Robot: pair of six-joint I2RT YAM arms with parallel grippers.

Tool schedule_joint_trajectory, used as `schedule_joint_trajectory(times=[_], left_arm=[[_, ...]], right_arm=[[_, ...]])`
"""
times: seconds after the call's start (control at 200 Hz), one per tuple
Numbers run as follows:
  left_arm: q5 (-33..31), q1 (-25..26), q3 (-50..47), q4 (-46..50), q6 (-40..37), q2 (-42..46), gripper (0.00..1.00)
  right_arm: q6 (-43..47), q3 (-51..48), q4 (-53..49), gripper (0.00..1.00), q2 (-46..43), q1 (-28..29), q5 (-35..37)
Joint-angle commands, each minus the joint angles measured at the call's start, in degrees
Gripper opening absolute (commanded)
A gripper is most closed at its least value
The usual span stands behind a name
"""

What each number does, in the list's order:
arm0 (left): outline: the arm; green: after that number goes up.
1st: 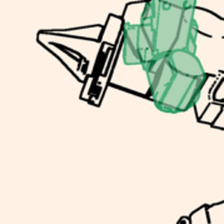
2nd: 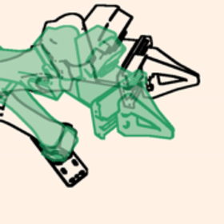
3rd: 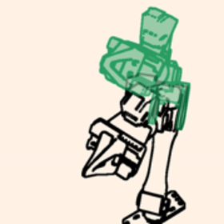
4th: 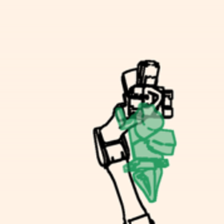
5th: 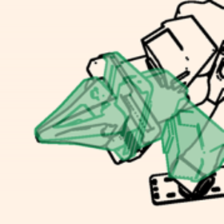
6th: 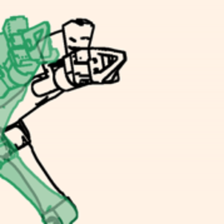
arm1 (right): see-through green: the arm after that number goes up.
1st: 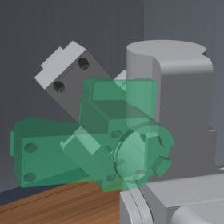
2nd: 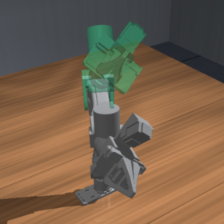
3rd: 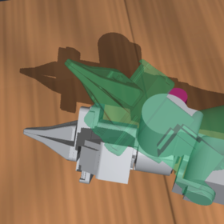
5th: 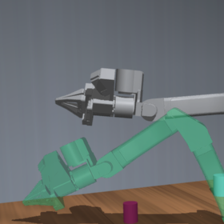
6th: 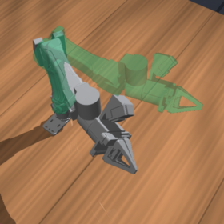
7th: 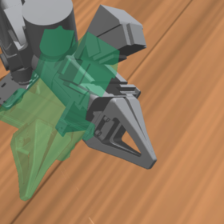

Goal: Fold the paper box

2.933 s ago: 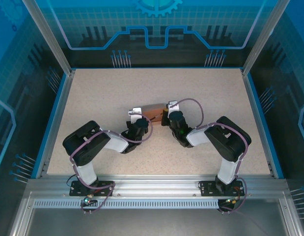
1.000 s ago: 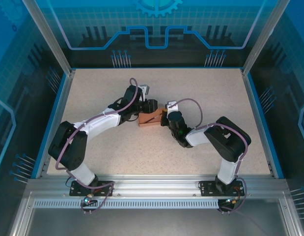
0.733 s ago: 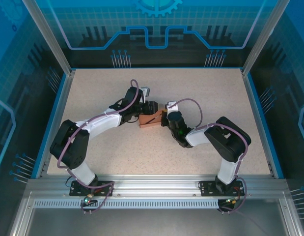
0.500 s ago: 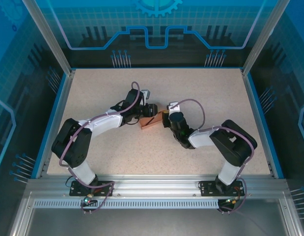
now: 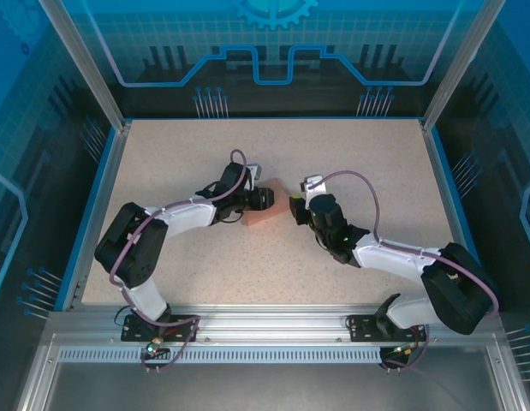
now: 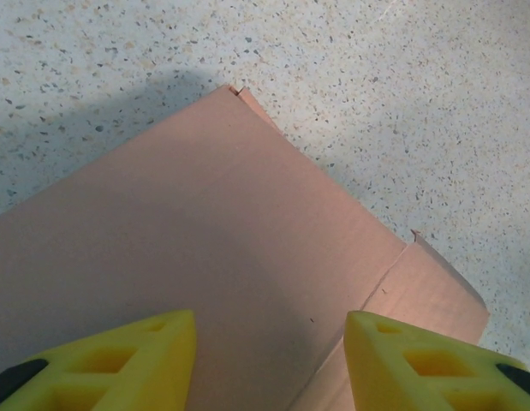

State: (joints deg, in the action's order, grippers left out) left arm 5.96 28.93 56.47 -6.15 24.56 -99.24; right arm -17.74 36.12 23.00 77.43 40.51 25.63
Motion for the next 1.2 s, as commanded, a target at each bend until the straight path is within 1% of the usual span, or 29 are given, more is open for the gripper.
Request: schedule_joint_trajectory(times=[0.0, 0.115, 0.14, 0.265, 0.32, 0.42, 0.585, 0.71, 0.881, 1.016, 1.196], left_arm=[[1.17, 0.05, -1.85, -2.4, 1.46, -1.02, 0.51], [1.07, 0.01, -2.79, -3.84, 1.75, -1.47, 0.51], [1.01, 0.12, -2.92, -4.07, 1.76, -1.51, 0.51], [0.83, 0.16, -4.07, -5.74, 2.38, -1.74, 0.51], [0.86, 0.2, -4.56, -6.32, 2.51, -1.86, 0.51], [0.64, 0.19, -5.13, -6.93, 2.69, -2.09, 0.51], [0.33, 0.26, -6.36, -8.09, 2.87, -2.1, 0.51], [0.62, 0.25, -6.46, -8.59, 3.13, -2.1, 0.52], [0.57, 0.32, -5.94, -8.4, 3.0, -0.87, 0.53], [-0.71, 0.28, -5.45, -7.3, 1.8, 1.53, 0.55], [-3.4, -0.56, -5.4, -6.07, -0.69, 5.79, 0.6]], right_arm=[[2.05, 6.82, -9.53, 0.4, 2.63, -3.72, -7.24], [1.53, 13.86, -15.95, 0.42, 10.12, -7.35, -13.88], [1.24, 16.13, -16.65, 0.42, 11.63, -8.05, -15.26], [0.44, 21.37, -18.93, 0.44, 19.08, -10.48, -20.34], [0.33, 23.27, -19.61, 0.46, 21.76, -10.89, -22.42], [0.35, 25.24, -20.83, 0.49, 25.25, -10.97, -23.74], [-0.75, 25.93, -22.55, 0.49, 29.31, -11.58, -24.23], [-1.68, 25.33, -23.09, 0.49, 30.71, -12.26, -24.55], [-1.43, 24.83, -23.61, 0.49, 30.44, -12.72, -24.75], [0.02, 25.57, -24.99, 0.49, 28.07, -12.83, -24.31], [1.72, 25.45, -26.34, 0.52, 22.44, -12.75, -24.39]])
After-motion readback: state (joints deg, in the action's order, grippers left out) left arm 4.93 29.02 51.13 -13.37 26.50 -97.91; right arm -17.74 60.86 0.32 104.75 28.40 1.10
